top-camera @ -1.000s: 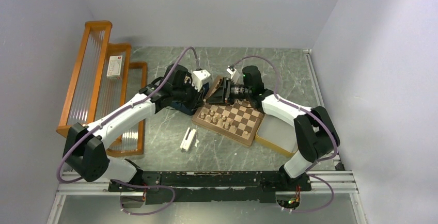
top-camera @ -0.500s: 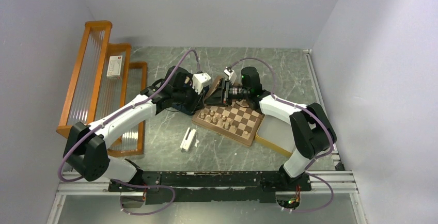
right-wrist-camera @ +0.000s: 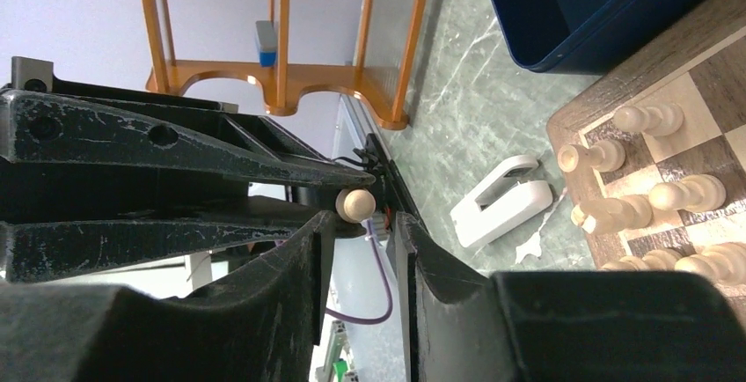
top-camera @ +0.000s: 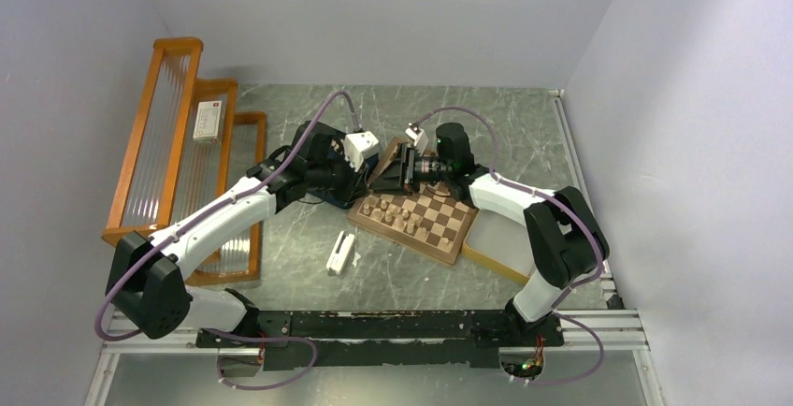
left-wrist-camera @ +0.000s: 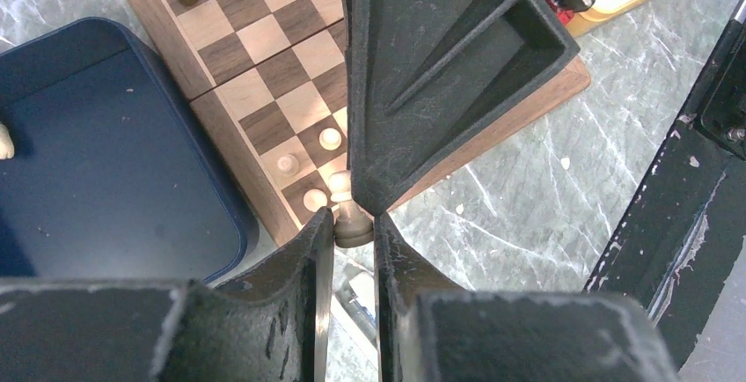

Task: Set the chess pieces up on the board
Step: Place the chess piece on the chessboard.

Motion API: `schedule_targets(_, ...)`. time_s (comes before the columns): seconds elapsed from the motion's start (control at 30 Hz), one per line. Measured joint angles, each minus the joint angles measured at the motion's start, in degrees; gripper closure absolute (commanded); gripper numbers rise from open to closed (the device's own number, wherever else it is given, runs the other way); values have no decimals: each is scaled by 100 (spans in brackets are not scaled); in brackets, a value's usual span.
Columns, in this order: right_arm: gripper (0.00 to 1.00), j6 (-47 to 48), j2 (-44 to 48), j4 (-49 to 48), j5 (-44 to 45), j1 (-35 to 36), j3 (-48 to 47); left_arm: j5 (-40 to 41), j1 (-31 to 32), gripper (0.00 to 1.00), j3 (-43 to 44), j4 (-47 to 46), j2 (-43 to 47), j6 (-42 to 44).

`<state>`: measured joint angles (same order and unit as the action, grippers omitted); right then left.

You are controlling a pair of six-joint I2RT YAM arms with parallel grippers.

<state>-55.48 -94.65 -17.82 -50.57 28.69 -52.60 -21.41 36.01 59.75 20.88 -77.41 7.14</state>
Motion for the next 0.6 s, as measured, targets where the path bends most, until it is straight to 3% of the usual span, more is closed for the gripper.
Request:
schedule_targets(0.4, 70, -433, 0, -485, -57, 2, 98, -144, 7, 86, -31, -138, 15, 0)
schedule_targets(0.6, 86, -608, 0, -708, -61, 0, 188, -221, 7, 85, -31, -162, 15, 2)
